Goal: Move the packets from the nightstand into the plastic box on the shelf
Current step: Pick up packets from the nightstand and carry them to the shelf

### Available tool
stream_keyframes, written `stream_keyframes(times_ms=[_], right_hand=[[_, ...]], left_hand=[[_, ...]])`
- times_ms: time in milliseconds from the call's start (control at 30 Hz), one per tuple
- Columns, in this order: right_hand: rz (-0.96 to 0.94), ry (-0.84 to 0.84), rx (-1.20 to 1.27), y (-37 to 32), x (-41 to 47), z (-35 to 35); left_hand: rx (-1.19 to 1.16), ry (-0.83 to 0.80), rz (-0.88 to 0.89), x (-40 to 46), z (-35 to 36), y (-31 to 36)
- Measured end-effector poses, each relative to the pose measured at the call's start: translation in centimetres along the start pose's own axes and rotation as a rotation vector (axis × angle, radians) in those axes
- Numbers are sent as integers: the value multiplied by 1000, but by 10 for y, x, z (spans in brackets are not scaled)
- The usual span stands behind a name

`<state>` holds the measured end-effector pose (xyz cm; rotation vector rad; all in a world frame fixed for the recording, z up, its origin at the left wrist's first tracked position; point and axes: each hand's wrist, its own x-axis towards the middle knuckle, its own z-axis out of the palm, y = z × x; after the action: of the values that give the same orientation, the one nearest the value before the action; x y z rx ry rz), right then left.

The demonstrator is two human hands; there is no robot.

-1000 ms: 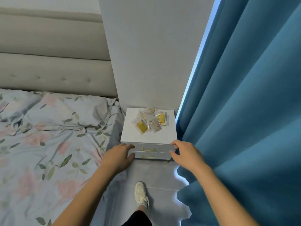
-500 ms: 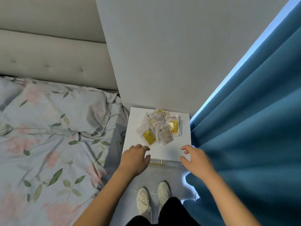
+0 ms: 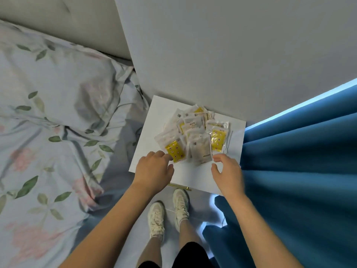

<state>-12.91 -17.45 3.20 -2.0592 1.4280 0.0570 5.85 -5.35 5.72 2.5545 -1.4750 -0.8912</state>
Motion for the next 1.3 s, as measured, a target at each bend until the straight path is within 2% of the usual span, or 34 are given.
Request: stream_keyframes(times_ms=[100,233,367,533,667,767,867,967,1033,1100,1200,1233,1300], right_hand=[[62,25,92,13,44,34],[147,-48,53,25,83,88],[260,80,52,31,99,120],[279,148,91,41,104,127],[296,202,257,51,97,120],[294,205,551,52,85,108],[290,2,913,43,71,91],[192,-331,928,32,56,82],[196,-432,892,28,50,84],[227,-365,905,26,52,85],[303,16,655,33,70,95],[352,83,548,36,78,101],[432,102,422,40,91,115]], left_hand=[[-124,0,-53,25,20,-5],[-344,-18,-111,41,54,3],[-500,0,-125,46,80,16],[-643,-24,-194,46,97,18],[-742,5,-278,53,96,16],[-833,51,-321,63,91,16],[-941,36,-334,71,86,20],[-1141,-142,-268,74,78,21],[-1186,-214,-259,72,79,18],[-1167,-161,-330,68,84,13],[-1130,-43,-430,60,91,3],[-1120,-6,-456,57,93,0],[-1126,43,-513,52,96,-7]])
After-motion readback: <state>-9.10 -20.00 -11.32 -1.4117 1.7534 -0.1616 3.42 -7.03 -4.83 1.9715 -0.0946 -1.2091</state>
